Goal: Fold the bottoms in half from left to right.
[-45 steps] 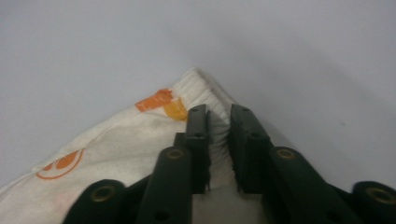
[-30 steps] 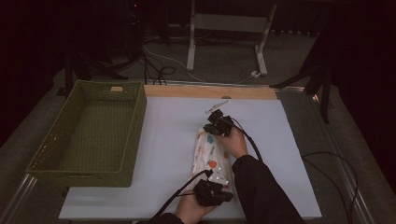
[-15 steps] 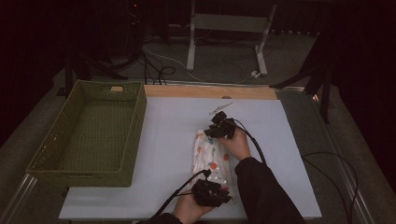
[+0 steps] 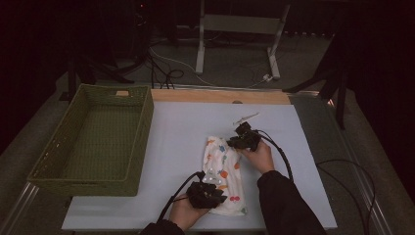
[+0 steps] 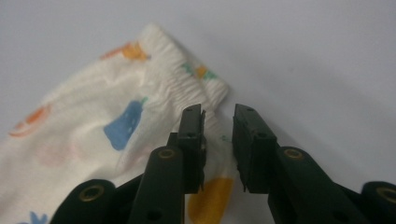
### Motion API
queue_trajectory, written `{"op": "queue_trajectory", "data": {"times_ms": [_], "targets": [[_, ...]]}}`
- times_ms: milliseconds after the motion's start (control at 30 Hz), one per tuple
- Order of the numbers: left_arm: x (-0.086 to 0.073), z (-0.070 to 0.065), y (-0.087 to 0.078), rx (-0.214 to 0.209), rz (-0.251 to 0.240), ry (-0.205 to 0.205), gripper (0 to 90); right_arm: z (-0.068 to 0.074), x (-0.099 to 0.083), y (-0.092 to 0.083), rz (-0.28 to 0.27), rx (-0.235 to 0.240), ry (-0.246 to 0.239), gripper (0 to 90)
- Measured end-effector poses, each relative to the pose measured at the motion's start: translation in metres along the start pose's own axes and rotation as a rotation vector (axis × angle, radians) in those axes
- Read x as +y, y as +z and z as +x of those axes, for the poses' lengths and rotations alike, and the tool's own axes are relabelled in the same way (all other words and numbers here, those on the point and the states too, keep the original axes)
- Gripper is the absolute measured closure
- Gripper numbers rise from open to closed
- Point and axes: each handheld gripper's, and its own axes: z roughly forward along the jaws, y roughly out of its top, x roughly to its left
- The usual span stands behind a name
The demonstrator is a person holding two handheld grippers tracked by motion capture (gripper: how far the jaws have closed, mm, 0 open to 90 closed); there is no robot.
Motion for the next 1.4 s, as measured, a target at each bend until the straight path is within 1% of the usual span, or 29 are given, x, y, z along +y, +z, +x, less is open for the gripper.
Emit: {"op": "queue_trajectory", "data": {"times_ms": [67,100,133,167,200,267,333,433,533,567,600,633,667,767,800,833,867,900,967,1000,1067,1167,1200,1233,1300,1333,1367,1400], "targets": [[-0.001,0.001,-0.001,0.01,0.006,0.001,73.1,0.001,0.0,0.004,0.018,-0.001,-0.009,68.7],[-0.002,0.002,-0.002,0.01,0.005,0.001,73.0,0.002,0.0,0.005,0.018,-0.004,-0.008,67.9],[-0.003,0.002,-0.002,0.011,0.004,0.0,73.1,0.002,0.001,0.004,0.011,-0.009,-0.012,67.6],[-0.003,0.002,-0.003,0.014,0.011,0.006,73.1,0.001,0.002,0.003,0.002,-0.005,-0.009,67.4],[-0.005,0.003,-0.004,0.015,0.013,0.002,73.1,0.001,0.003,0.002,-0.004,-0.01,-0.004,67.2],[-0.006,0.004,-0.005,0.016,0.014,-0.001,73.1,-0.002,0.005,0.0,-0.004,-0.023,-0.005,65.8],[-0.008,0.005,-0.006,0.013,0.011,-0.007,72.8,-0.006,0.005,-0.002,0.001,-0.034,0.012,64.1],[-0.01,0.006,-0.007,0.01,0.009,-0.012,72.7,-0.011,0.003,-0.002,0.02,-0.026,0.044,60.5],[-0.01,0.006,-0.007,0.009,0.008,-0.014,72.5,-0.014,0.001,0.001,0.046,-0.021,0.062,58.0],[-0.01,0.006,-0.007,0.008,0.009,-0.013,72.4,-0.014,0.0,0.002,0.05,-0.007,0.073,58.5],[-0.01,0.006,-0.007,0.006,0.008,-0.013,72.4,-0.014,0.0,0.004,0.058,0.009,0.075,61.2],[-0.01,0.007,-0.007,0.004,0.006,-0.018,72.4,-0.013,-0.001,0.006,0.065,0.013,0.064,65.3],[-0.01,0.007,-0.006,0.002,0.005,-0.019,72.4,-0.01,0.0,0.007,0.069,0.026,0.064,71.5],[-0.01,0.007,-0.006,0.002,0.005,-0.021,72.6,-0.005,0.002,0.009,0.076,0.021,0.021,81.8],[-0.01,0.007,-0.006,0.003,0.003,-0.02,72.7,-0.003,0.004,0.009,0.071,0.015,0.002,83.0],[-0.01,0.007,-0.006,0.003,0.002,-0.02,72.7,-0.001,0.006,0.008,0.063,0.004,-0.007,83.5],[-0.01,0.007,-0.006,0.003,0.0,-0.019,72.7,-0.001,0.007,0.008,0.047,-0.006,-0.023,83.6],[-0.01,0.007,-0.006,0.001,0.0,-0.023,72.8,0.0,0.009,0.006,0.031,-0.015,-0.029,83.8],[-0.011,0.007,-0.006,0.001,-0.002,-0.024,72.9,0.001,0.013,0.003,-0.013,-0.026,-0.031,83.7],[-0.011,0.007,-0.006,0.0,-0.003,-0.026,73.0,0.001,0.014,0.002,-0.034,-0.029,-0.025,83.7],[-0.011,0.007,-0.006,-0.002,-0.009,-0.03,73.0,0.0,0.014,0.002,-0.059,-0.025,-0.012,83.4],[-0.012,0.007,-0.006,-0.002,-0.009,-0.029,72.9,0.0,0.012,0.008,-0.052,-0.034,0.001,83.1],[-0.012,0.007,-0.006,-0.003,-0.011,-0.029,72.8,0.0,0.01,0.012,-0.042,-0.038,0.016,82.8],[-0.012,0.007,-0.006,-0.002,-0.014,-0.032,72.7,-0.001,0.009,0.014,-0.032,-0.043,0.015,82.1],[-0.012,0.006,-0.007,0.0,-0.012,-0.031,72.2,-0.003,0.006,0.017,-0.015,-0.038,0.029,78.7],[-0.012,0.007,-0.008,0.003,-0.012,-0.031,71.6,-0.003,0.005,0.016,-0.018,-0.029,0.037,75.5],[-0.012,0.007,-0.008,0.004,-0.013,-0.032,71.0,-0.004,0.005,0.014,-0.025,-0.03,0.038,71.6],[-0.011,0.008,-0.009,0.008,-0.019,-0.038,70.8,-0.005,0.005,0.012,-0.028,-0.028,0.04,69.6]]}}
